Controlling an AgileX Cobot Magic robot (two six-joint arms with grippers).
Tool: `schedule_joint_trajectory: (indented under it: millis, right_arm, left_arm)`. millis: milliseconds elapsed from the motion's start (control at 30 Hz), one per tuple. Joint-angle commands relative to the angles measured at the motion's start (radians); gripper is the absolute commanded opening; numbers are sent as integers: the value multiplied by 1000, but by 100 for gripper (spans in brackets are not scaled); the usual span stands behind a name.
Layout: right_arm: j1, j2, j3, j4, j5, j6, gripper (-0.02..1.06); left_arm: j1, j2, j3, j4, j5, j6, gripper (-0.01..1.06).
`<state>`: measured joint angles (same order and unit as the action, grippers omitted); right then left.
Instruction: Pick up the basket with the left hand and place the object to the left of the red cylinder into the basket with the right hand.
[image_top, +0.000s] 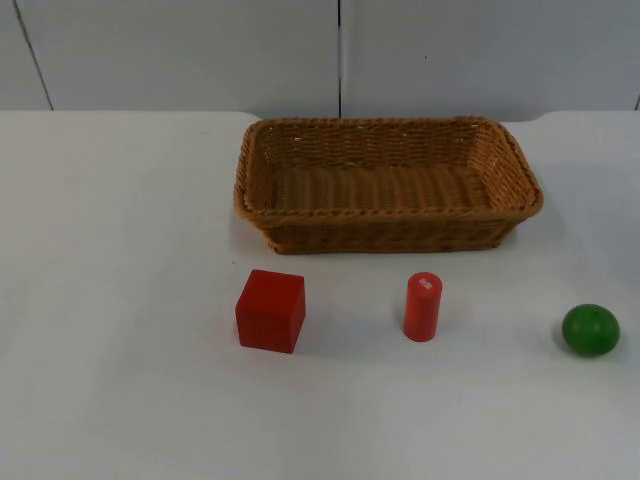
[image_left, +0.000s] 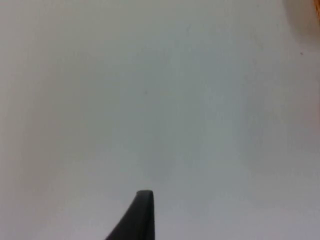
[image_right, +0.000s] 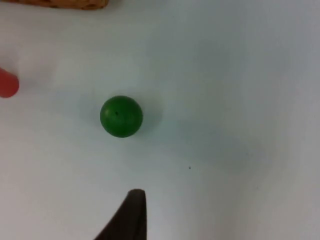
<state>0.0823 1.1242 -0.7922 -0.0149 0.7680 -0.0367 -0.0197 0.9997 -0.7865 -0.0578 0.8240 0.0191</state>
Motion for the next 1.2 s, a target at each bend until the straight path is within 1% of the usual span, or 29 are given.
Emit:
schedule_joint_trajectory:
  millis: [0,133,233,367,467,567,667,700,800,833,900,933,967,1100,1133,1167]
  right_arm:
    - [-8,6,-3,-2,-2,-1,105]
    - [-8,6,-3,-4,-2,-1,105]
    - [-8,6,-3,-4,5,-1,105]
    - [-8,6,-3,-4,5,-1,105]
    - [-8,6,-3,-4,2,-1,105]
    - [-8,6,-3,-4,-9,-1,105]
    - [-8,6,-3,-4,-18,-1,105]
    - [-8,6,-3,-4,-18,-1,105]
    - [-8,6,-3,-2,-18,-1,105]
    - [-8,6,-3,-2,-18,-1,105]
    - [-8,6,-3,-2,-18,-1,105]
    - [-8,6,-3,-2,-18,-1,105]
    - [-8,6,-3,-2,-18,-1,105]
    - [-8,6,-3,-2,-22,-1,105]
    - [-8,6,-3,-2,-22,-1,105]
    - [-8,6,-3,-2,-27,-1,105]
  left_arm:
    - [-3,18,-5,-18,-30,-8,105]
    - [-3,32,-5,-42,-59,-8,105]
    - [-3,40,-5,-45,-65,-8,105]
    - [-3,61,-19,-47,-78,-8,101]
    - [-3,134,-98,-50,-70,11,96]
    - [-3,191,-156,-58,-68,37,96]
    - [-3,320,-267,-71,-45,61,96]
    - [-3,320,-267,-71,-45,61,96]
    - [-3,460,-365,-150,-35,123,96]
    - [-3,460,-365,-150,-35,123,96]
    - [-6,548,-422,-216,-28,162,96]
    - [-18,621,-476,-238,-17,169,96]
    - [-18,621,-476,-238,-17,169,96]
    - [-90,804,-640,-238,35,169,96]
    - [-90,804,-640,-238,35,169,96]
    - [-111,854,-693,-238,43,165,96]
